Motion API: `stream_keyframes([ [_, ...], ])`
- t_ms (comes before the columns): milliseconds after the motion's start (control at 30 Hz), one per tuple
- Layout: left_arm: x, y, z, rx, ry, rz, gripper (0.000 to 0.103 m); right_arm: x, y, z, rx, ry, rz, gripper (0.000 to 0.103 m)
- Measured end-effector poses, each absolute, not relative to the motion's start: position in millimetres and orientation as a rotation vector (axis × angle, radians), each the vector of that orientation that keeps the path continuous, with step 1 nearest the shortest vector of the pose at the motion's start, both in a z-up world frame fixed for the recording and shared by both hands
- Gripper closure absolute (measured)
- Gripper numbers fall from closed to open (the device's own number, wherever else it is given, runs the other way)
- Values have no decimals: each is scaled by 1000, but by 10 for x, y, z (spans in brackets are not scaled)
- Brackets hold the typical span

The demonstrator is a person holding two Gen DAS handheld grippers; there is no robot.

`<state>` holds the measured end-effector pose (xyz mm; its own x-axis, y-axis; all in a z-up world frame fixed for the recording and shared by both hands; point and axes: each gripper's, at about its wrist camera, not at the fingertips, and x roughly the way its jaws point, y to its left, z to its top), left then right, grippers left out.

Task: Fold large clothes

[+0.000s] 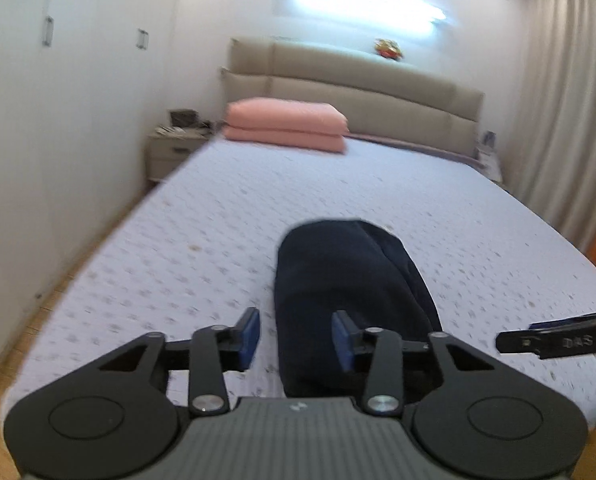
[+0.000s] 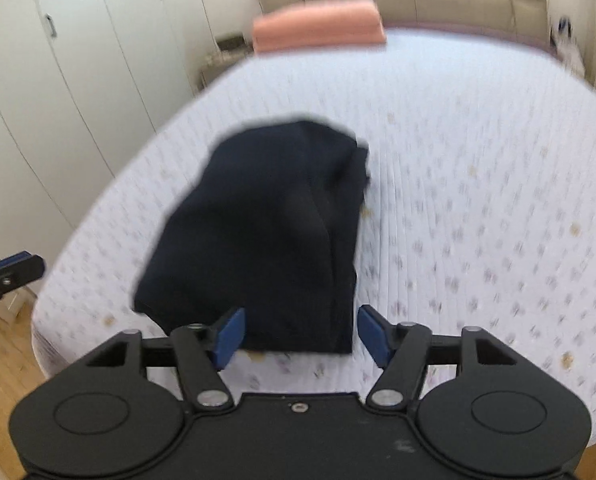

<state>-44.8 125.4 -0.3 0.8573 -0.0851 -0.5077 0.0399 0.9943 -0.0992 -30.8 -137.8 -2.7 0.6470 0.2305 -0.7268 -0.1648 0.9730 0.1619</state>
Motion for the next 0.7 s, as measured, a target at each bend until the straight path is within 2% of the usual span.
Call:
stream_keyframes([
  [67, -565, 1222, 154, -91, 518, -66, 41, -472, -1350, 151, 72, 789, 210, 22],
  [133, -683, 1158, 302, -77, 499, -55, 31, -584, -1330, 302, 79, 757, 190, 21],
  [233, -851, 1053, 503, -32, 467, -44, 28, -712, -1298, 478, 110, 715, 168, 19],
  [433, -1051, 995, 755, -35, 427, -34, 5, -737, -1254, 519, 111, 742, 136, 16],
  [700, -1004, 1012, 641, -32, 485, -32, 4, -793, -1267, 360, 126, 785, 127, 16],
])
